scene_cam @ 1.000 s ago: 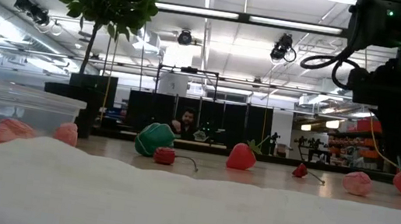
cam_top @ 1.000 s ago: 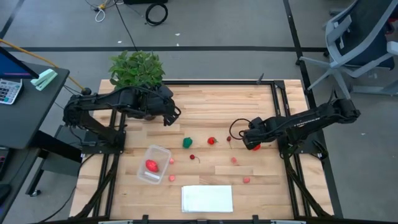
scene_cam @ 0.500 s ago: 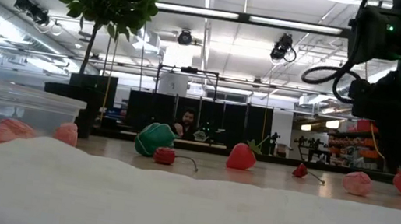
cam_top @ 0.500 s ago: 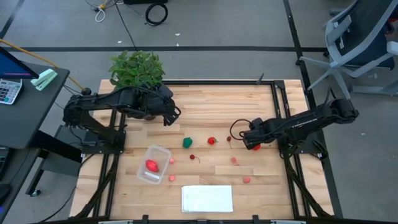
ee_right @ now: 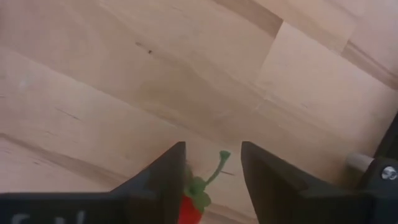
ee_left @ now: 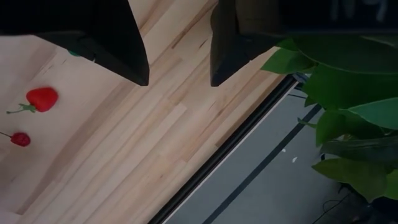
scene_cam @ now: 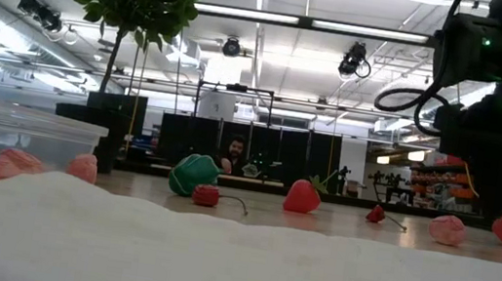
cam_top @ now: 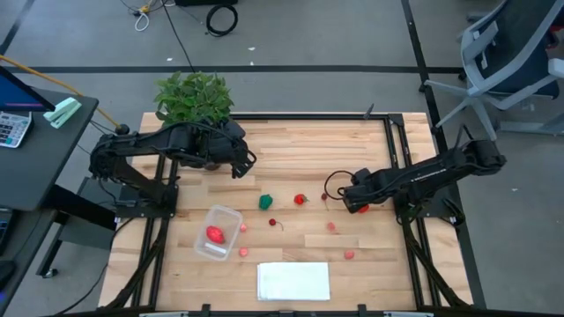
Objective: Pick and placing Produce into tupperware
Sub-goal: Put the red strawberry into the transparent bin
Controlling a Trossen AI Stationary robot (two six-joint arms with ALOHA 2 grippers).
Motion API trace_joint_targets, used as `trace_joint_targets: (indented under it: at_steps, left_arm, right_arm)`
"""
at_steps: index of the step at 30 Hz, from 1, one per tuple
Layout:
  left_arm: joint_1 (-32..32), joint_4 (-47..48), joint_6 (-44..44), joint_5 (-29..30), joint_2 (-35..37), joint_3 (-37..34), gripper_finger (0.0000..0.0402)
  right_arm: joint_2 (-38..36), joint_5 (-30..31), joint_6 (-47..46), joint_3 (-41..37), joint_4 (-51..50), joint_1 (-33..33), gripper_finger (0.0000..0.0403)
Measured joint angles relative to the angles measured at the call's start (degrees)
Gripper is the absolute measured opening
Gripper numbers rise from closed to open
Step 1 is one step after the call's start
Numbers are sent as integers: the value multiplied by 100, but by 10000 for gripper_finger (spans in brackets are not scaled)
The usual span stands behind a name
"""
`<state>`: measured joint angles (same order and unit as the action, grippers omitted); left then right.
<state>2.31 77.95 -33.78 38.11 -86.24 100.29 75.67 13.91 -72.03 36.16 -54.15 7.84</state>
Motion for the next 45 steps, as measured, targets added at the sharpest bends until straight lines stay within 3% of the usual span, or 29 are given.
trace_joint_targets:
  at_steps: [7, 14, 22, 26, 37, 41, 45]
  left_arm:
    - [0, 4, 0, 0, 0, 0, 176]
    - [0, 7, 2, -2, 0, 0, 173]
    - [0, 35, 9, 0, 0, 0, 173]
    - [0, 35, 11, -2, 0, 0, 173]
    - [0, 33, 9, 0, 0, 0, 173]
    - [0, 33, 9, 0, 0, 0, 174]
    - [0, 47, 9, 0, 0, 0, 176]
  right_arm:
    - [217, 105, 42, 0, 5, 187, 115]
    - [156, 721, 284, 2, 5, 250, 11]
    - [145, 836, 345, 2, 6, 248, 5]
    - [145, 968, 608, 2, 56, 206, 17]
    - [145, 302, 1049, 369, -422, 16, 122]
    - [143, 225, 249, 671, -1149, -32, 138]
    - [139, -266, -532, 757, -1207, 30, 142]
